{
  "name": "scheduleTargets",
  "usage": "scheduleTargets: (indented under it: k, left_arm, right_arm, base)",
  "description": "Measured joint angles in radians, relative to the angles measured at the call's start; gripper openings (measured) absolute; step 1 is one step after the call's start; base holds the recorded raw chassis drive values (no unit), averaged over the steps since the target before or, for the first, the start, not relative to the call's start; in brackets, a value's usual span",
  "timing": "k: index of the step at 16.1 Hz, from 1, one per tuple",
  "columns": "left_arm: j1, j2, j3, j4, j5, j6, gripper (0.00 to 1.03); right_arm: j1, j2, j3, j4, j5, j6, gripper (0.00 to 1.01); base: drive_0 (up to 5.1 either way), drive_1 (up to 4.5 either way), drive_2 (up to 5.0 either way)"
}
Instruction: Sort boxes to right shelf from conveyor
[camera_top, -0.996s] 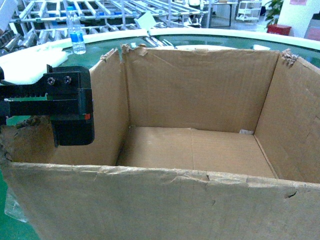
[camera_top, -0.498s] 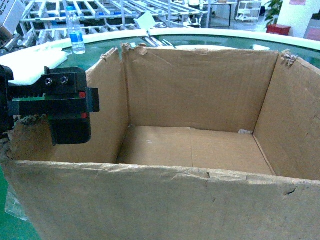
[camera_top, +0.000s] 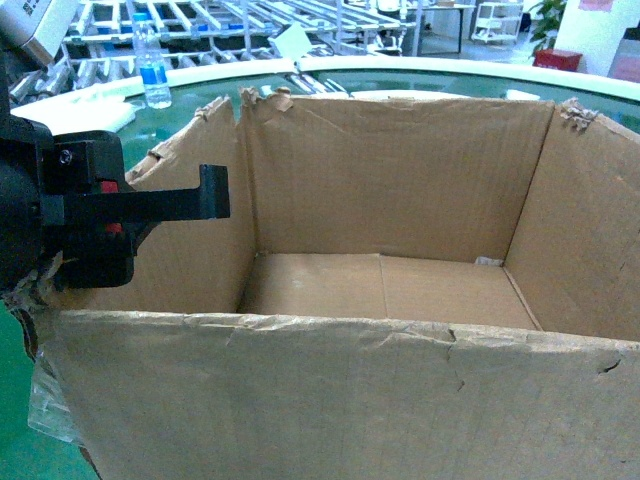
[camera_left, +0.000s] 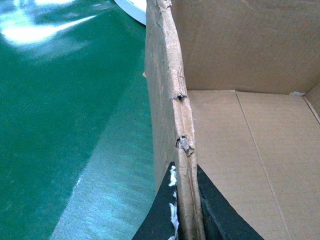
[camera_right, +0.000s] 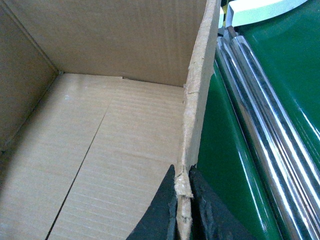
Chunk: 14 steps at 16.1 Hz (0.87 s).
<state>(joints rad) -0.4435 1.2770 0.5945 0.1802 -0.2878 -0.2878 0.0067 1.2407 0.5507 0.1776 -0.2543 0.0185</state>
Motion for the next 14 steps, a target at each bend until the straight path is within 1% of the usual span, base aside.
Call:
scheduleTargets:
  k: [1,5,7,10,13,14]
  left_arm:
    - [0.0,0.0,0.0,0.0,0.0,-0.001,0.03]
    - [-0.007,-0.001,0.001,0.002,-0.008,0.001,0.03]
    - [-0.021,-0.006,0.001,0.016,-0.023,0.017,0.03]
    - [-0.04,-0.039,0.001,0.062,-0.03,0.079,0.03]
    - [-0.051,-0.101,0.031,0.076,-0.045,0.121,0.03]
    - [-0.064,-0.122,0.035,0.122,-0.058,0.164,0.03]
  right_arm:
    - [0.0,0.0,0.0,0.0,0.0,0.0,0.04]
    - [0.0,-0.007,0.0,-0.005,-0.005,0.005,0.04]
    - [-0.002,-0.016,0.0,-0.011,-0.008,0.006,0.04]
    - [-0.008,-0.072,0.004,-0.051,-0.013,0.006,0.04]
    - [-0.014,-0.151,0.063,-0.1,-0.04,0.005,0.03]
    - [-0.014,-0.176,0.071,-0.068,-0.044,-0.008,0.03]
  base:
    - [0.0,0.0,0.0]
    - [0.0,0.0,0.0]
    - [0.0,0.0,0.0]
    - [0.0,0.0,0.0]
    - [0.0,0.0,0.0]
    - [0.0,0.0,0.0]
